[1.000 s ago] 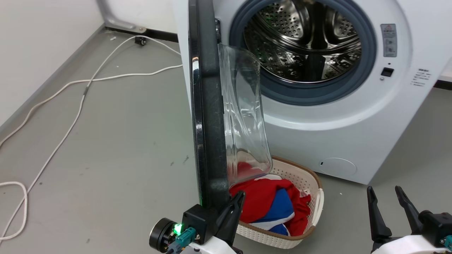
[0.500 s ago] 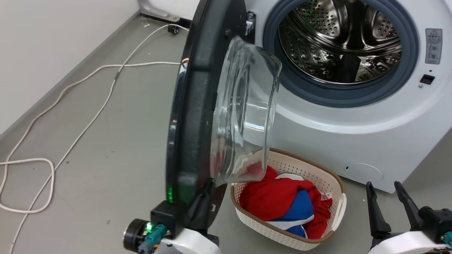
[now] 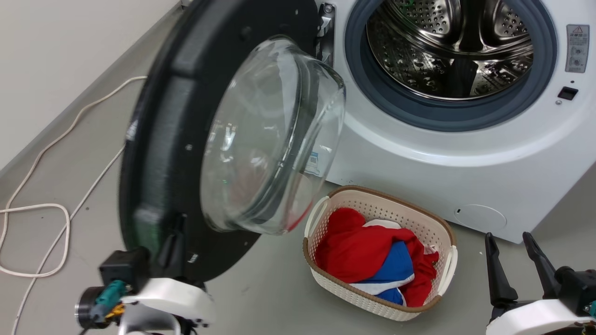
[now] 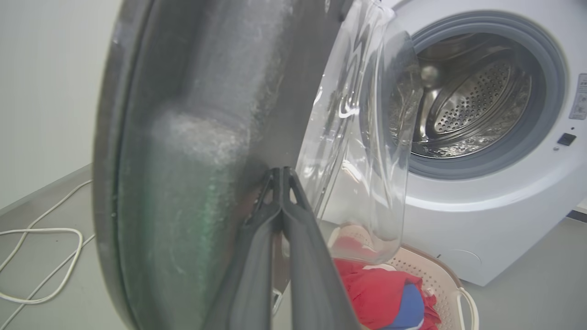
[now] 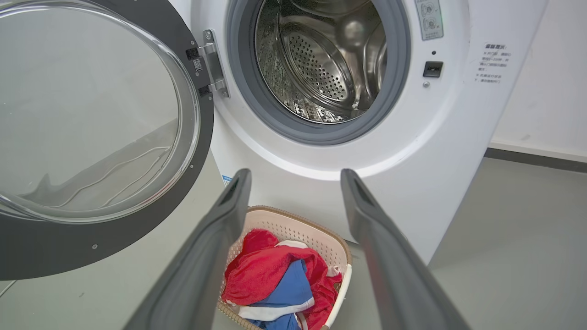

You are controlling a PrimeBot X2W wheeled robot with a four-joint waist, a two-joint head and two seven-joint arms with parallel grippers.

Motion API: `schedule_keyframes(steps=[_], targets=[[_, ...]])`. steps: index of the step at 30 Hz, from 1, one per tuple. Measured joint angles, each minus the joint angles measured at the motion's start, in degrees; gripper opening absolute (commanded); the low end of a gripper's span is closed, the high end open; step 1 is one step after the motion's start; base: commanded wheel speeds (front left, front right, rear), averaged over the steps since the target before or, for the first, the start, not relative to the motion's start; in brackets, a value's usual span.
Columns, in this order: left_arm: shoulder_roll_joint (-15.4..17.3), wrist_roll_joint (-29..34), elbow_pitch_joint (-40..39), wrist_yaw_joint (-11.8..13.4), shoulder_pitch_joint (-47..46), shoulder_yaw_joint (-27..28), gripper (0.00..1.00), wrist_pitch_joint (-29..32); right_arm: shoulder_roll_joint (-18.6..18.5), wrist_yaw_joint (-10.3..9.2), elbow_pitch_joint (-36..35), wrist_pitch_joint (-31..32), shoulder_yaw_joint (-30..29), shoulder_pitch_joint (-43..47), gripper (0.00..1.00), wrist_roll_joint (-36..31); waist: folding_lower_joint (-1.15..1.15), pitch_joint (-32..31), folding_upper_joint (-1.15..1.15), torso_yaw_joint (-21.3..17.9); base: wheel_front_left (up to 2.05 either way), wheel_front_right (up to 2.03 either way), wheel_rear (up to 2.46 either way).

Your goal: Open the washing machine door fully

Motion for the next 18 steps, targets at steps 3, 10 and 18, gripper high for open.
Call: schedule_keyframes(steps=[3, 10, 18], targets=[[1.26, -1.56, 1.47, 0.19, -0.49, 3.21, 0.0, -1.12, -0.18, 0.0, -0.2, 0.35, 0.07, -0.29, 1.0, -0.02, 0.0, 0.58, 0.0, -0.8, 0.0, 0.0, 0.0], [3.87, -5.65, 7.28, -0.43, -2.85, 9.7, 0.0, -3.64, -1.03, 0.0, -0.62, 1.19, 0.04, -1.36, 1.0, -0.02, 0.0, 2.64, 0.0, -2.64, 0.0, 0.0, 0.0], [7.36, -8.55, 15.63, -2.38, -7.17, 15.02, 0.0, -6.47, -1.76, 0.0, -1.48, 1.46, 0.59, -2.81, 1.0, 0.08, 0.0, 4.92, 0.0, -4.68, 0.0, 0.0, 0.0]])
